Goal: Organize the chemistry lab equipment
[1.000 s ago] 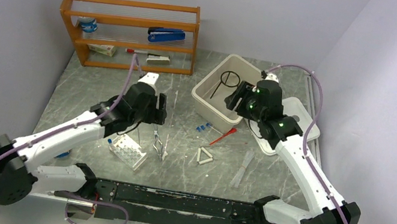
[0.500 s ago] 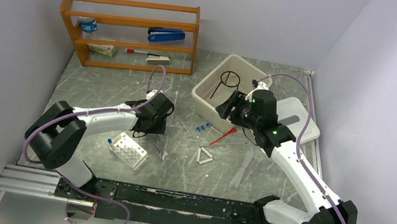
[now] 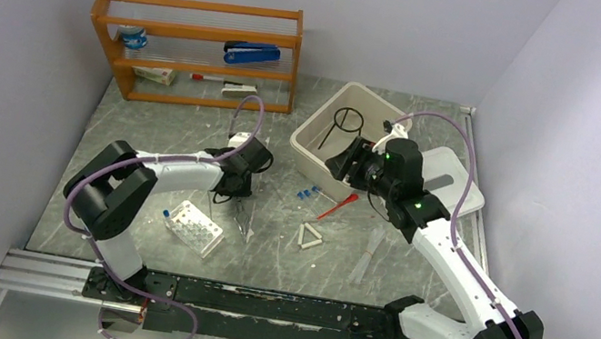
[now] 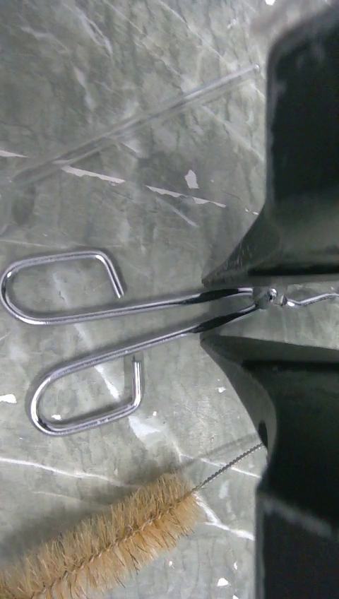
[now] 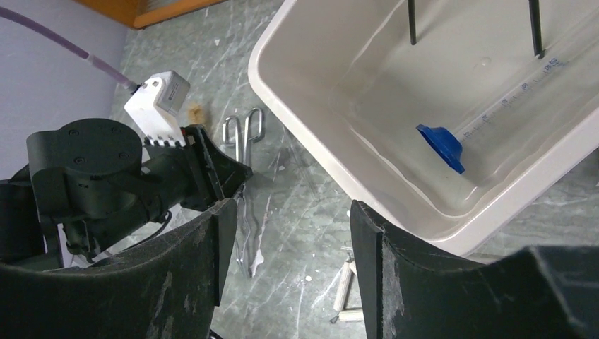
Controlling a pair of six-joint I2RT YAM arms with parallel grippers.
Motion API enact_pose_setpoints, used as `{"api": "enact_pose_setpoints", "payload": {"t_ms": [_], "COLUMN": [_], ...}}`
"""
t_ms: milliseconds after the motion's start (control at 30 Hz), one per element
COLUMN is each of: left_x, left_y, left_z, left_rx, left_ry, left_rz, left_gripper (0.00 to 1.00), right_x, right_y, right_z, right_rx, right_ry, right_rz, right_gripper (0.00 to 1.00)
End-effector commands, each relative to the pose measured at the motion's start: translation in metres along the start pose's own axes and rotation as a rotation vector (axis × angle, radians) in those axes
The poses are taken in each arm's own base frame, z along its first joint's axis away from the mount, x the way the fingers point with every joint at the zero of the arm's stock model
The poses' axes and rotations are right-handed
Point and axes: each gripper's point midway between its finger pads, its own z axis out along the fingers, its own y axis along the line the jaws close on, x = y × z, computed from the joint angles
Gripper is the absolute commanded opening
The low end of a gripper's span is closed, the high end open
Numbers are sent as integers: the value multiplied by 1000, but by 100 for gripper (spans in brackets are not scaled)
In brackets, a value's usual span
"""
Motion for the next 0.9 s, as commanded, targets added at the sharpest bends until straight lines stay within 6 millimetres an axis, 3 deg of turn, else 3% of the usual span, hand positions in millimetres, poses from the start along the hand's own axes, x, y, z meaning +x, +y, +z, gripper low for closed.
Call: {"api": "enact_pose_setpoints", "payload": {"t_ms": [0, 200, 367, 567, 700, 867], "left_x": [12, 9, -11, -47, -62, -84], "left_y": [7, 6, -9, -17, -22, -32], "left_z": [13, 9, -17, -69, -98, -143], "left_rx": [-28, -3, 130, 292, 385, 537], "left_ry": [33, 12, -64, -203, -262, -340], "left_rz": [-14, -27, -66, -150, -202, -264], "left_gripper": [30, 5, 5, 5, 5, 5], "right_x": [-7, -1, 10, 18, 32, 44], "right_y": [10, 17, 26, 43, 67, 95], "right_z": [-4, -4, -5, -5, -5, -1], "right_rx": [-45, -87, -146, -234, -366, -446], "right_ry": [-30, -3, 39, 66, 113, 123], "right_rz": [-16, -20, -25, -29, -47, -48], "right_gripper": [63, 63, 63, 64, 65, 73]}}
